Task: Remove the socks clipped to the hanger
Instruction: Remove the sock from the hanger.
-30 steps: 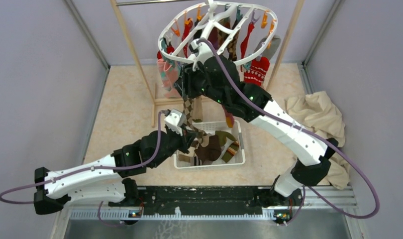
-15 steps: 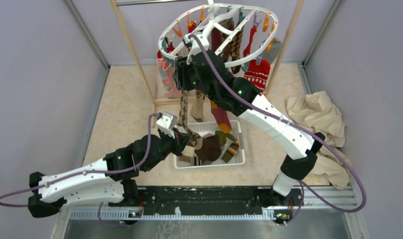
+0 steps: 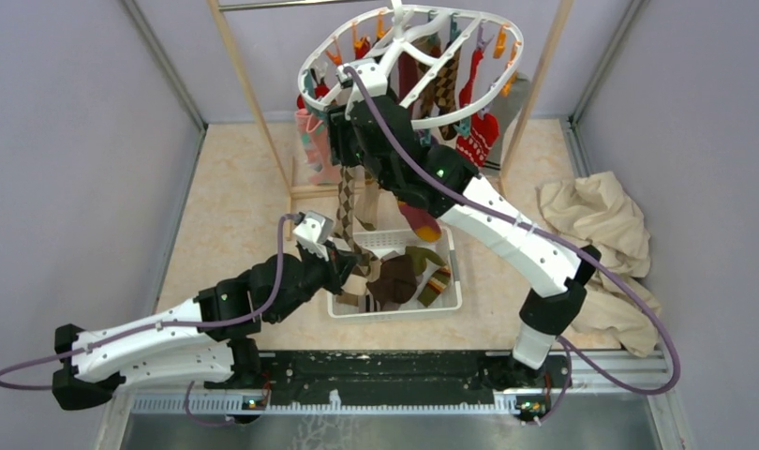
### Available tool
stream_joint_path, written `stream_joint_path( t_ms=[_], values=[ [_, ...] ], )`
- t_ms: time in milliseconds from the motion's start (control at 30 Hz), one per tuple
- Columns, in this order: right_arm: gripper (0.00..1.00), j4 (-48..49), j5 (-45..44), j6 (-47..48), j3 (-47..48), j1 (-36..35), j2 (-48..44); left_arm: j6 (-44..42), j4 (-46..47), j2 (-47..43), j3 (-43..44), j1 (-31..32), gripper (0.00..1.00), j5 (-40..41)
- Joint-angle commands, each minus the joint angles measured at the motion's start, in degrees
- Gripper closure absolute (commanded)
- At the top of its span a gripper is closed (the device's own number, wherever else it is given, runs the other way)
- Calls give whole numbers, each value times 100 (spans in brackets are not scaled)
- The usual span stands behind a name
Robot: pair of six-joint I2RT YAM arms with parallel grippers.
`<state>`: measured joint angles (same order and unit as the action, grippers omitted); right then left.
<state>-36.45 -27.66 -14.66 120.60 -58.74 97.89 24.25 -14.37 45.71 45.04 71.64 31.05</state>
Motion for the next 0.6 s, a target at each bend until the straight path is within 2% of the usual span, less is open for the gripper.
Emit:
stream_joint_path(
  t_ms=[0, 567],
  values=[
    [52, 153, -482, 290, 430, -169, 217, 44, 32, 44, -30, 43, 100, -68],
    [47, 278, -2032, 540, 667, -445, 631, 32, 99, 39, -56, 43, 100, -186]
  ],
)
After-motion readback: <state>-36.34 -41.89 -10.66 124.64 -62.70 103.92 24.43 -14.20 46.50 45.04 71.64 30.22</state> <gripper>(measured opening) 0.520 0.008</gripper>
